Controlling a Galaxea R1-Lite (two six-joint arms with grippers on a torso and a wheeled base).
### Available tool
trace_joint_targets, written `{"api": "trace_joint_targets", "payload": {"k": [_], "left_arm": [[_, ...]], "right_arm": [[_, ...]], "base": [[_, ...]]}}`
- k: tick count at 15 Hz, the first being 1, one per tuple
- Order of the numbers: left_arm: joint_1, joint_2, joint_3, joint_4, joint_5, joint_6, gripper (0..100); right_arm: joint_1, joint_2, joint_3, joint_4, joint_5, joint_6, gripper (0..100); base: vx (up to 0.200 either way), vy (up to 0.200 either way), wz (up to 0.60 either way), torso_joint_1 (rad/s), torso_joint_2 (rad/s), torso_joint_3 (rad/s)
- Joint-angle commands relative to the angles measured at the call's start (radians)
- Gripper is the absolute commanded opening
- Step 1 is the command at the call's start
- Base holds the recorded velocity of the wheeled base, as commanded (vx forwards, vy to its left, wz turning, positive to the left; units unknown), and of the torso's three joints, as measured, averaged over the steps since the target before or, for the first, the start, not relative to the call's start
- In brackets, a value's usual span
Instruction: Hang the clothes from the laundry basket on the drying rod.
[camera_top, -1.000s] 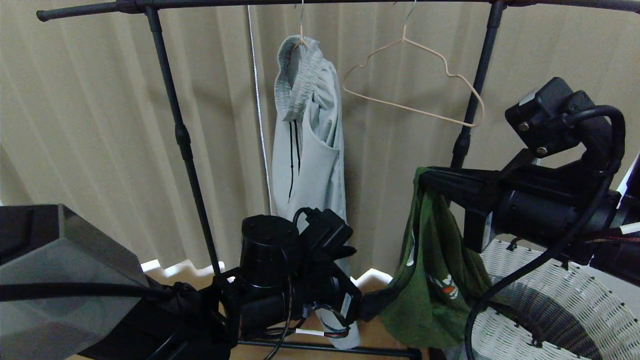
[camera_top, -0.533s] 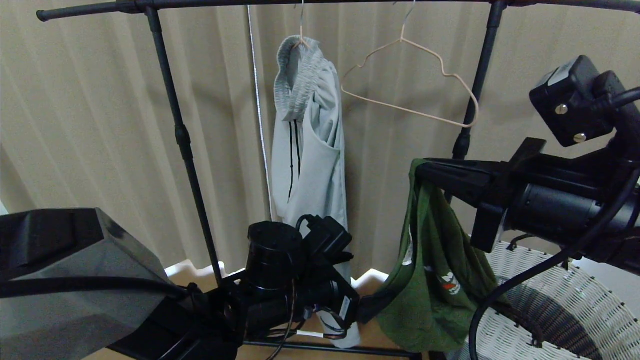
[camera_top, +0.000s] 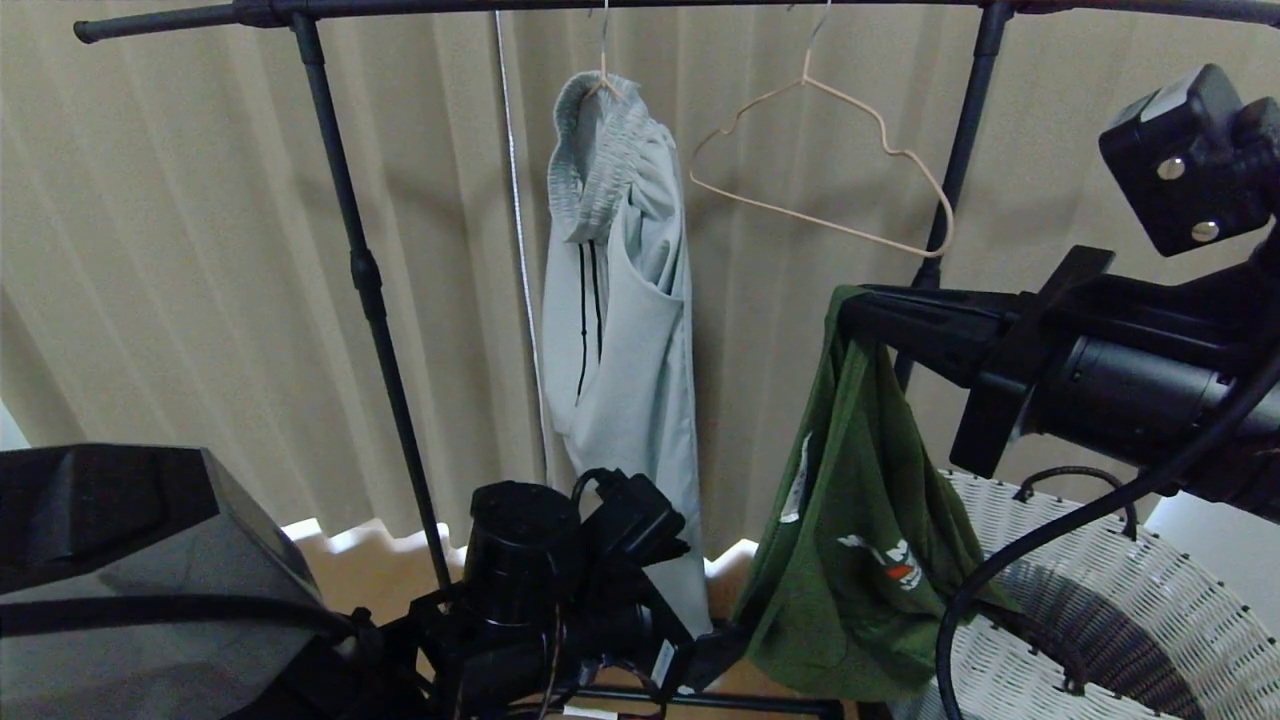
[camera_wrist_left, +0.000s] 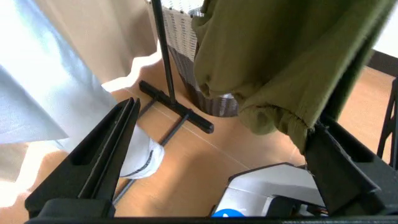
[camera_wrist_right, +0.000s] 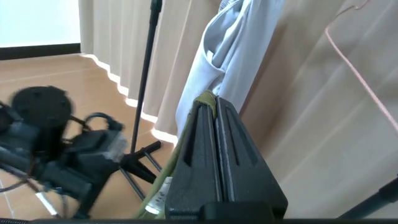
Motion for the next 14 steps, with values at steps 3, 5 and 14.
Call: {"api": "trace_joint_targets", "payload": {"k": [3, 5, 14], "left_arm": [[0.005, -0.078, 0.092, -0.038, 0.001, 0.039, 0], [0.006, -0.124, 0.209, -0.181, 0.009, 0.091, 0], [0.227, -0.621, 0.178, 0.241, 0.011, 0.215, 0]], "right_arm": [[-0.003, 0.001, 0.001, 0.0, -0.001, 0.0, 0], [-0.026, 0.003, 0.008, 0.0, -0.001, 0.0, 0], [-0.122, -0.046, 0.085, 0.0, -0.006, 0.05, 0]], "base": [[0.0, 0.0, 0.0, 0.0, 0.0, 0.0], [0.0, 0.0, 0.0, 0.0, 0.0, 0.0], [0.0, 0.0, 0.0, 0.0, 0.0, 0.0]]}}
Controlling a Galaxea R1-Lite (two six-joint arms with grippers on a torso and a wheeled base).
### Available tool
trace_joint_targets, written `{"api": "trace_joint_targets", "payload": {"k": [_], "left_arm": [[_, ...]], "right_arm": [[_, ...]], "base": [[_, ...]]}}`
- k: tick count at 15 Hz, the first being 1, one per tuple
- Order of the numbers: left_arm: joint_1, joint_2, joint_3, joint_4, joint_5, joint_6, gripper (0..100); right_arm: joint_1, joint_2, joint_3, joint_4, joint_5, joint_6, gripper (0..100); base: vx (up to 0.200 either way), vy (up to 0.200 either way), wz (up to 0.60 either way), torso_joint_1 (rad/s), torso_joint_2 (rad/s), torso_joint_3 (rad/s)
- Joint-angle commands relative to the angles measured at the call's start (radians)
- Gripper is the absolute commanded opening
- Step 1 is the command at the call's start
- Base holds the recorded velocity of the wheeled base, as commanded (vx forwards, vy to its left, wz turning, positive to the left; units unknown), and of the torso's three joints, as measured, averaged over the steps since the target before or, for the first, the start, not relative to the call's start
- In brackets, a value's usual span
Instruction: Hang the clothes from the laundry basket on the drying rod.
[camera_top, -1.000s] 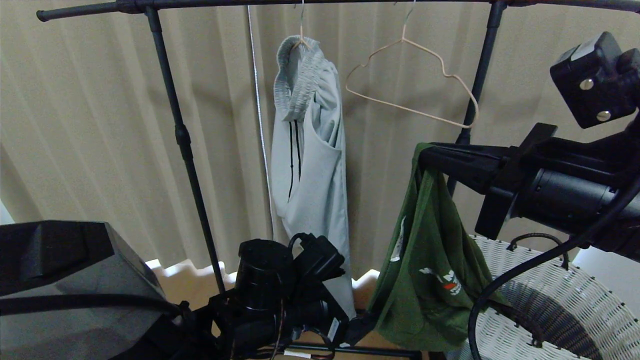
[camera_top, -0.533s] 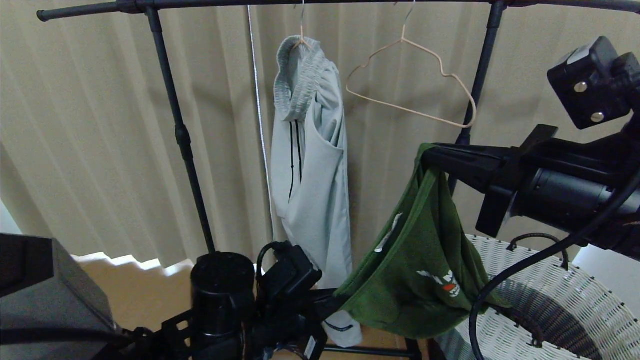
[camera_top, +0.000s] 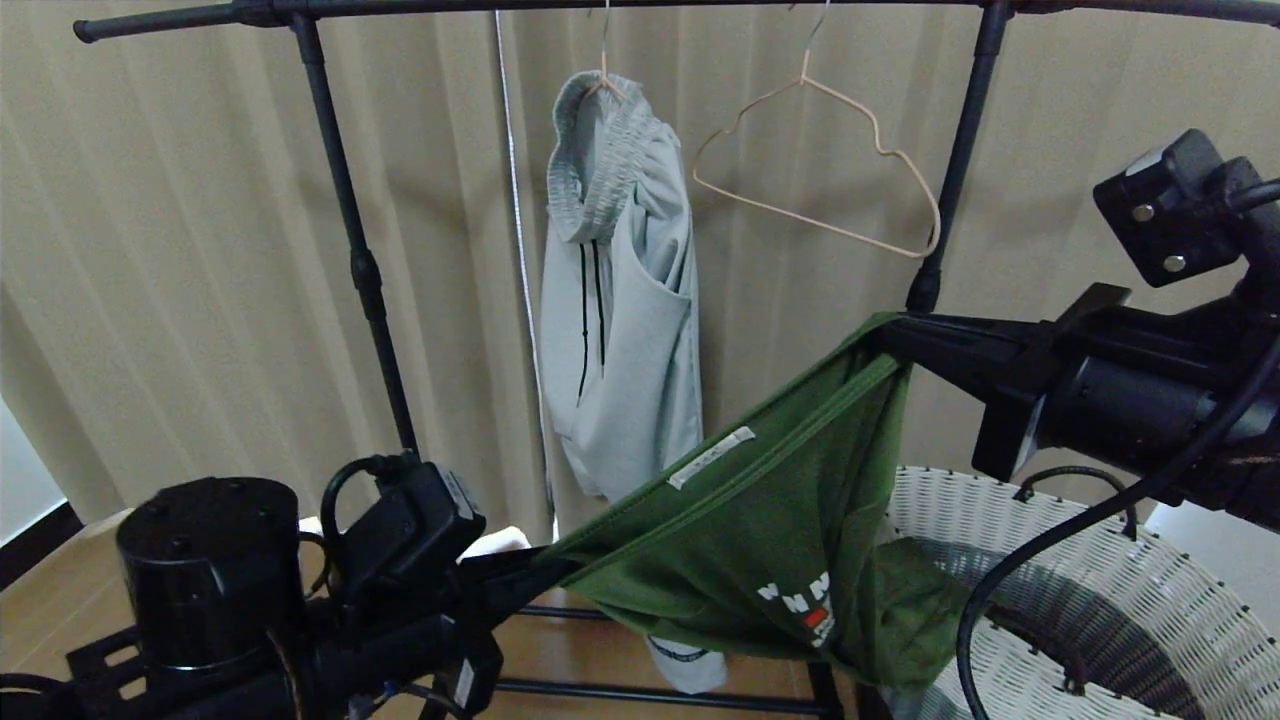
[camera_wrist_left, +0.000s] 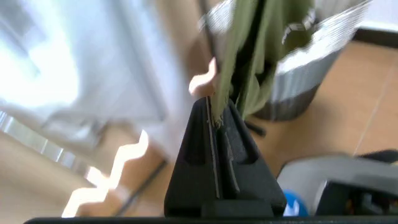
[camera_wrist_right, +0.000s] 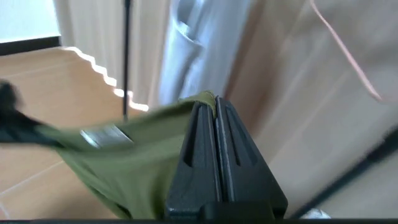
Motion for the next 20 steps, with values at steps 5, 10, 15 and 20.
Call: {"api": "trace_joint_targets", "payload": {"k": [5, 10, 15, 20], "left_arm": [[0.038, -0.226, -0.579, 0.551, 0.001, -0.003, 0], [0.032, -0.094, -0.901, 0.823, 0.039, -0.154, 0], [0.035, -0.075, -0.919, 0.838, 0.045, -0.163, 0], [0.028, -0.089, -0.915, 0.838, 0.065, -0.155, 0]], "right_arm": [[-0.049, -0.083, -0.044, 0.0, -0.004, -0.003, 0], [-0.125, -0.06, -0.119, 0.0, -0.001, -0.005, 0], [-0.125, 0.025, -0.181, -0.026, -0.001, -0.002, 0], [-0.155, 0.093, -0.228, -0.029, -0.001, -0.006, 0]], "base": [[0.0, 0.0, 0.0, 0.0, 0.0, 0.0], [0.0, 0.0, 0.0, 0.0, 0.0, 0.0], [0.0, 0.0, 0.0, 0.0, 0.0, 0.0], [0.0, 0.0, 0.0, 0.0, 0.0, 0.0]]}}
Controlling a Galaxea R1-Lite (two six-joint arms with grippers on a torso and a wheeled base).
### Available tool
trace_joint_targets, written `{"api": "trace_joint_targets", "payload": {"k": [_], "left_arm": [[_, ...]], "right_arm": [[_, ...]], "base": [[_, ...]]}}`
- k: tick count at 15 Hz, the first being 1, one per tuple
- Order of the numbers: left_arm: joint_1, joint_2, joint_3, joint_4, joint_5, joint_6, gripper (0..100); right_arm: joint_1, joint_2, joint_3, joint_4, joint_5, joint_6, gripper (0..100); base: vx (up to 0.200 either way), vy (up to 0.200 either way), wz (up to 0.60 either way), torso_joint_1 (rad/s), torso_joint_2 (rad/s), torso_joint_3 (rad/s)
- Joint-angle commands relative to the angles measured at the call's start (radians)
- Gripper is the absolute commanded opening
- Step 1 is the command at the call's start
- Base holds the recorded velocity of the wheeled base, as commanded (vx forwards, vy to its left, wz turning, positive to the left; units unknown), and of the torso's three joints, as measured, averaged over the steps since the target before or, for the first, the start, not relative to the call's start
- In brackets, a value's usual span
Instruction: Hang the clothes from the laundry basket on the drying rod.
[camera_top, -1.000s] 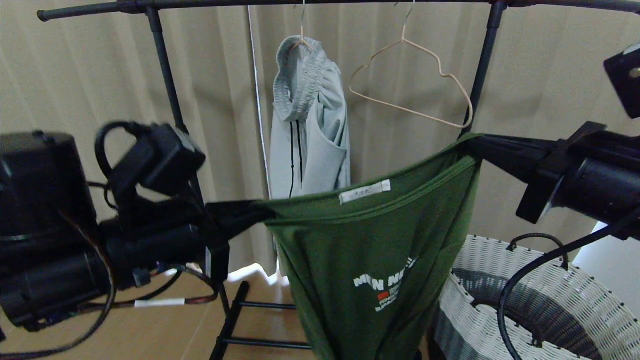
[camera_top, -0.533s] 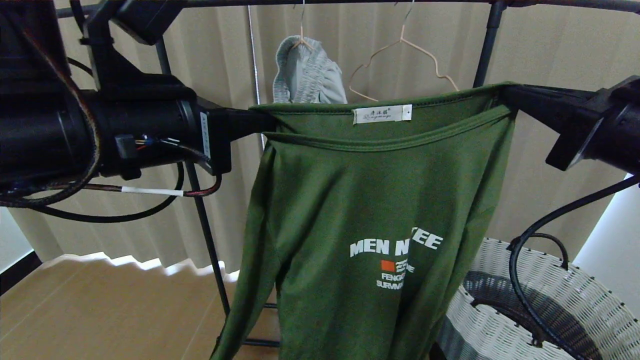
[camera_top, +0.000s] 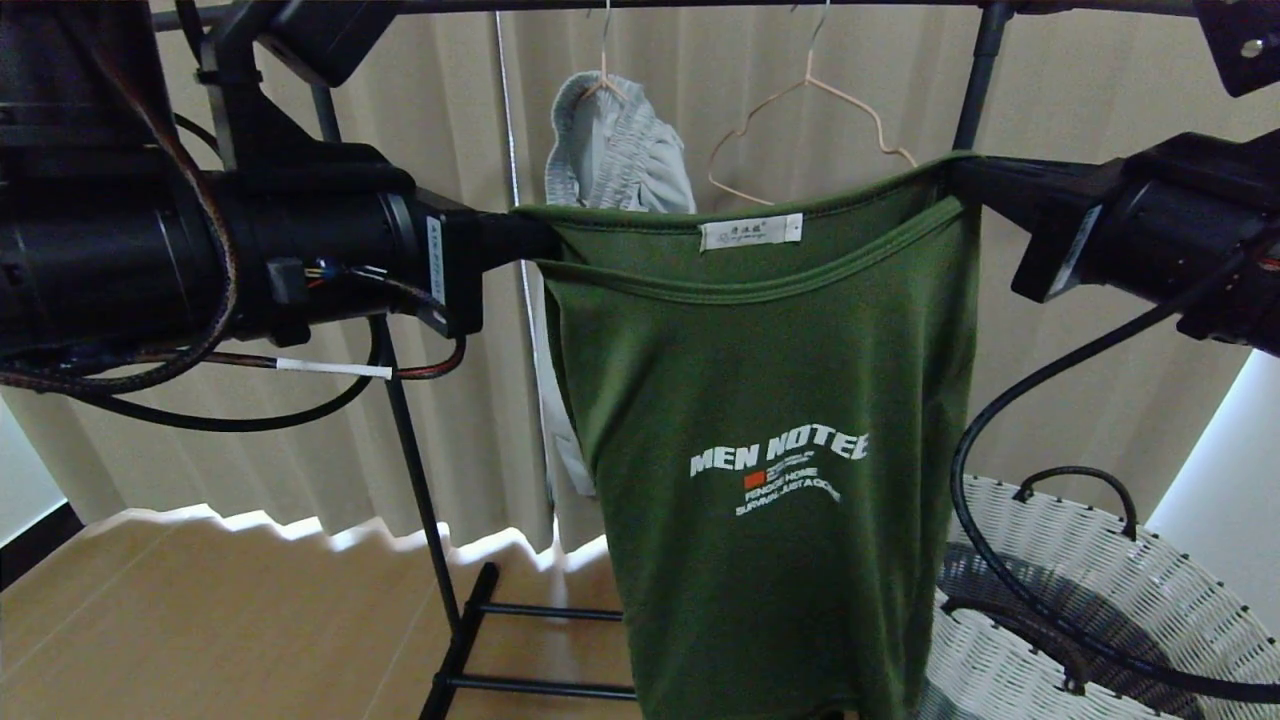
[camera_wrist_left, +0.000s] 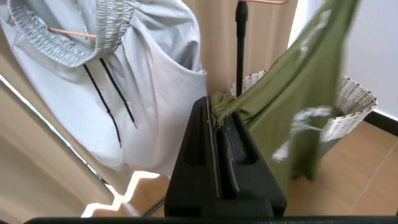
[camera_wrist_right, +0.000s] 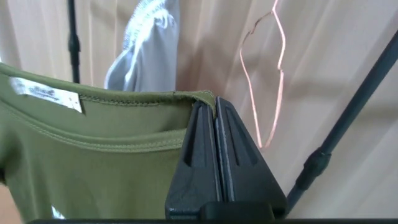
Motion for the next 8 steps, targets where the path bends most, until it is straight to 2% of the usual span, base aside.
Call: {"api": "trace_joint_targets", "payload": {"k": [1, 4, 8], "left_arm": [[-0.007, -0.007, -0.002, 0.004, 0.002, 0.0, 0], [-0.039, -0.077, -0.008, 0.119, 0.001, -0.003, 0], [-0.097, -0.139, -0.002, 0.156, 0.001, -0.006, 0]], "right_arm": [[-0.012, 0.058, -0.043, -0.004, 0.0, 0.0, 0], [-0.029, 0.105, -0.08, -0.01, 0.004, 0.003, 0], [-0.029, 0.207, -0.177, -0.01, 0.021, 0.005, 0]], "base": [[0.0, 0.0, 0.0, 0.0, 0.0, 0.0], [0.0, 0.0, 0.0, 0.0, 0.0, 0.0], [0.0, 0.0, 0.0, 0.0, 0.0, 0.0]]}}
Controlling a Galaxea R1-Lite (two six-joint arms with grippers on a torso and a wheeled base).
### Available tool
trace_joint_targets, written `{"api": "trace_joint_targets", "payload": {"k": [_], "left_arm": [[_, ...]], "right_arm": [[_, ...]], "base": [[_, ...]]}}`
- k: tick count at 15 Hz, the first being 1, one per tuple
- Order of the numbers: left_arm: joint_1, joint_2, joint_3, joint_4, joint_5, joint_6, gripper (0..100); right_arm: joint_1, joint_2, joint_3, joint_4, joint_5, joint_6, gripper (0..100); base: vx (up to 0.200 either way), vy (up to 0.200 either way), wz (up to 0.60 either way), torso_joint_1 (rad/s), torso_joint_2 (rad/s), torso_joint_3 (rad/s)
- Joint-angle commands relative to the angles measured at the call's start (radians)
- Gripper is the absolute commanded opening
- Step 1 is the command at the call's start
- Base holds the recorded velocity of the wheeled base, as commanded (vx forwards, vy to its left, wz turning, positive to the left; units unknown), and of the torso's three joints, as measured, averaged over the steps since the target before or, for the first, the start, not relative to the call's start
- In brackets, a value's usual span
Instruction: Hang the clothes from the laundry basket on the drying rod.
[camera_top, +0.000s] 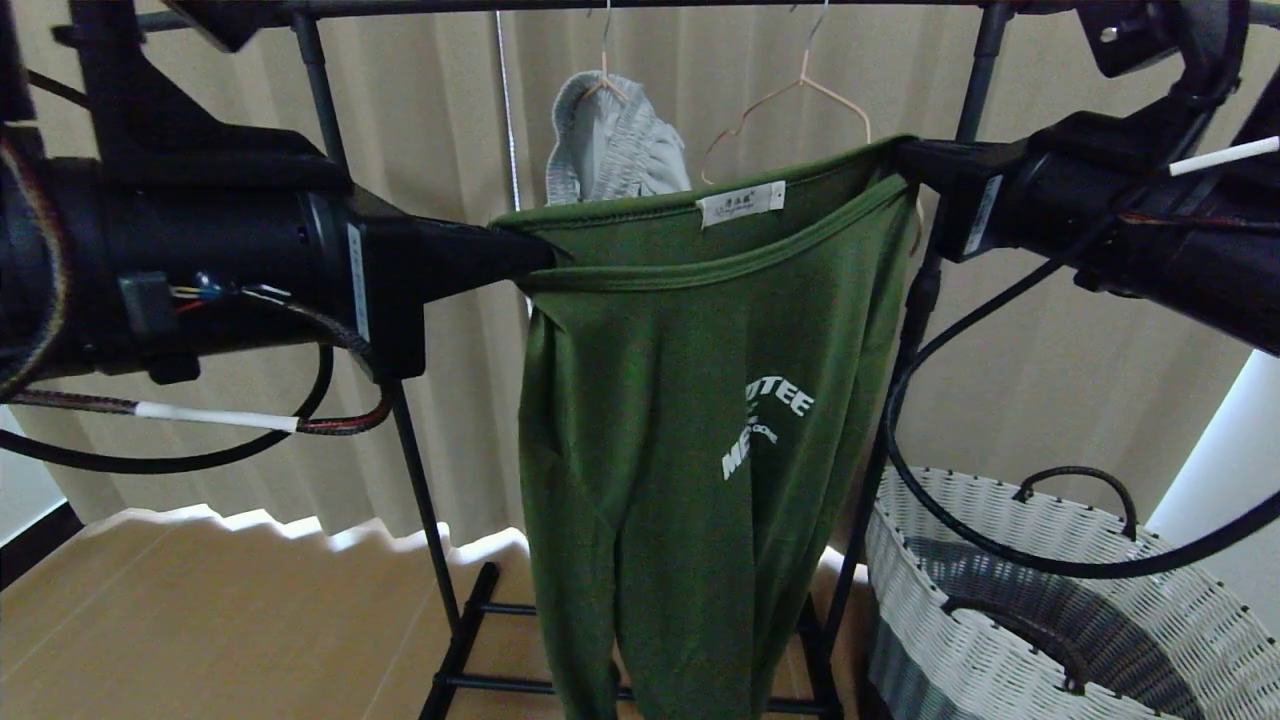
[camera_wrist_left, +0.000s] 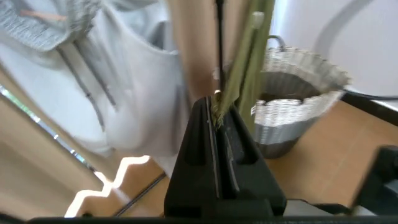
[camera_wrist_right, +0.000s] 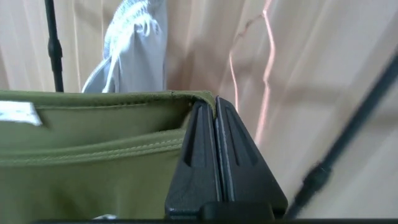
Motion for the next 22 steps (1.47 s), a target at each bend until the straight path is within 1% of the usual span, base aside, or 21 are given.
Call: {"api": "trace_joint_targets", "payload": {"k": [1, 2, 4, 6, 9, 10, 11, 13, 14, 15, 17, 20, 22], "left_arm": [[-0.016, -0.033, 0.003, 0.001, 0.0, 0.0, 0], [-0.042, -0.05, 0.006, 0.001, 0.0, 0.0, 0], [-0.046, -0.038, 0.0, -0.004, 0.0, 0.001, 0], [-0.042, 0.008, -0.014, -0.013, 0.0, 0.004, 0], [-0.025, 0.149, -0.16, -0.012, 0.0, 0.008, 0], [-0.017, 0.163, -0.173, -0.012, 0.0, 0.008, 0], [-0.002, 0.237, -0.229, -0.012, 0.001, 0.009, 0], [0.003, 0.322, -0.299, -0.016, 0.067, 0.011, 0], [0.004, 0.349, -0.33, -0.016, 0.087, 0.011, 0], [0.004, 0.376, -0.359, -0.016, 0.087, 0.012, 0], [0.003, 0.416, -0.408, -0.016, 0.089, 0.011, 0], [0.001, 0.444, -0.422, -0.018, 0.09, 0.011, 0], [0.001, 0.461, -0.433, -0.018, 0.096, 0.009, 0]], "right_arm": [[0.0, 0.055, -0.028, 0.001, 0.0, 0.0, 0], [0.0, 0.072, -0.04, -0.004, -0.001, 0.0, 0], [-0.008, 0.044, -0.008, -0.041, -0.01, 0.001, 0], [-0.013, -0.016, 0.038, -0.036, -0.01, 0.0, 0], [-0.013, -0.147, 0.147, -0.028, -0.012, -0.002, 0], [-0.013, -0.158, 0.158, -0.027, -0.012, -0.003, 0], [-0.013, -0.212, 0.211, -0.028, -0.012, -0.002, 0], [-0.013, -0.279, 0.26, -0.027, -0.012, -0.003, 0], [-0.013, -0.307, 0.274, -0.015, -0.012, -0.003, 0], [-0.013, -0.338, 0.286, 0.008, -0.01, -0.003, 0], [-0.013, -0.399, 0.32, 0.045, -0.003, -0.002, 0], [-0.003, -0.437, 0.362, 0.057, 0.0, -0.002, 0], [0.001, -0.437, 0.368, 0.057, 0.002, 0.0, 0]], "base": [[0.0, 0.0, 0.0, 0.0, 0.0, 0.0], [0.0, 0.0, 0.0, 0.0, 0.0, 0.0], [0.0, 0.0, 0.0, 0.0, 0.0, 0.0], [0.0, 0.0, 0.0, 0.0, 0.0, 0.0], [0.0, 0.0, 0.0, 0.0, 0.0, 0.0], [0.0, 0.0, 0.0, 0.0, 0.0, 0.0], [0.0, 0.0, 0.0, 0.0, 0.0, 0.0], [0.0, 0.0, 0.0, 0.0, 0.0, 0.0], [0.0, 0.0, 0.0, 0.0, 0.0, 0.0], [0.0, 0.0, 0.0, 0.0, 0.0, 0.0], [0.0, 0.0, 0.0, 0.0, 0.0, 0.0], [0.0, 0.0, 0.0, 0.0, 0.0, 0.0], [0.0, 0.0, 0.0, 0.0, 0.0, 0.0]]}}
